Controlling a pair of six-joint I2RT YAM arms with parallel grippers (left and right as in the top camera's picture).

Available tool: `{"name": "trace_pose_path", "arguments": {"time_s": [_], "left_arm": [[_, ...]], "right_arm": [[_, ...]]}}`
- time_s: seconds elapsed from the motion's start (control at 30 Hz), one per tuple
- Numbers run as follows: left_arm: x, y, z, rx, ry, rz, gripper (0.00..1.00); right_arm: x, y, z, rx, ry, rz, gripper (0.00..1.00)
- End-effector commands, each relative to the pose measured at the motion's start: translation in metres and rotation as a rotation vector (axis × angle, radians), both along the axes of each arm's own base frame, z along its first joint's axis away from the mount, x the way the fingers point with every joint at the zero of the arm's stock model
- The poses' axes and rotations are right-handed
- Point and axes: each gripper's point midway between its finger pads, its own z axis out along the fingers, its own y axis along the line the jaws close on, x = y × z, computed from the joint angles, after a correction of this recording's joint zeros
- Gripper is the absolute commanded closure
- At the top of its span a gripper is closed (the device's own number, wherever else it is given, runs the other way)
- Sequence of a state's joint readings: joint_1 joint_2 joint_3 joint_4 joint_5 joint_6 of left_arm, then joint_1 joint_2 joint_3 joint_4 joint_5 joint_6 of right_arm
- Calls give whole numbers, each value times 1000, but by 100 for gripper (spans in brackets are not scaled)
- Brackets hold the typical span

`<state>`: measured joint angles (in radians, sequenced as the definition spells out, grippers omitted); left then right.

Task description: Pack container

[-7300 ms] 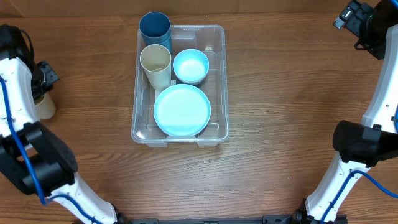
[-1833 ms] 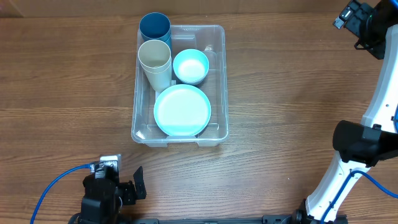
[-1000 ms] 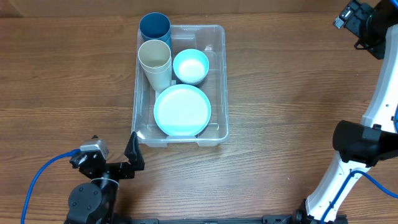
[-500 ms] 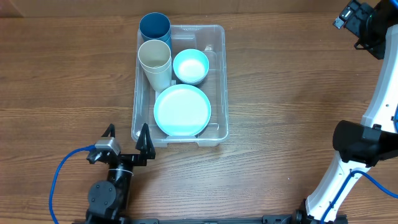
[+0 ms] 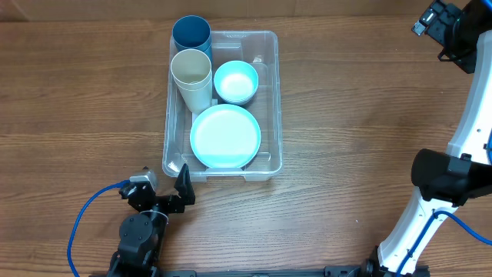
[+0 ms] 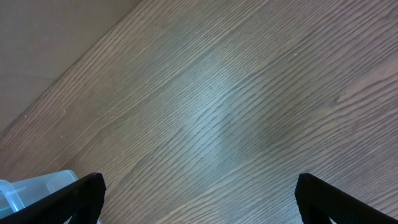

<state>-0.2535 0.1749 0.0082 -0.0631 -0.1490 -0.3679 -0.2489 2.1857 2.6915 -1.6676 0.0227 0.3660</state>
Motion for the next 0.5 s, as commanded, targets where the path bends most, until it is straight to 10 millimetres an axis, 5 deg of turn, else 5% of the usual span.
{"name": "trace_pose_path", "arguments": {"time_s": [0.0, 0.17, 0.33, 0.47], "left_arm": [[0, -1, -2, -9, 4, -7, 0], [0, 3, 8, -19, -37, 7, 0], [-2, 29, 40, -42, -175, 109, 0], [-2, 45, 37, -35, -166, 175, 0]], "right_arm": [[1, -3, 1, -1, -7, -10, 0], [1, -3, 1, -1, -7, -10, 0], [1, -3, 1, -1, -7, -10, 0], [1, -3, 1, -1, -7, -10, 0]]}}
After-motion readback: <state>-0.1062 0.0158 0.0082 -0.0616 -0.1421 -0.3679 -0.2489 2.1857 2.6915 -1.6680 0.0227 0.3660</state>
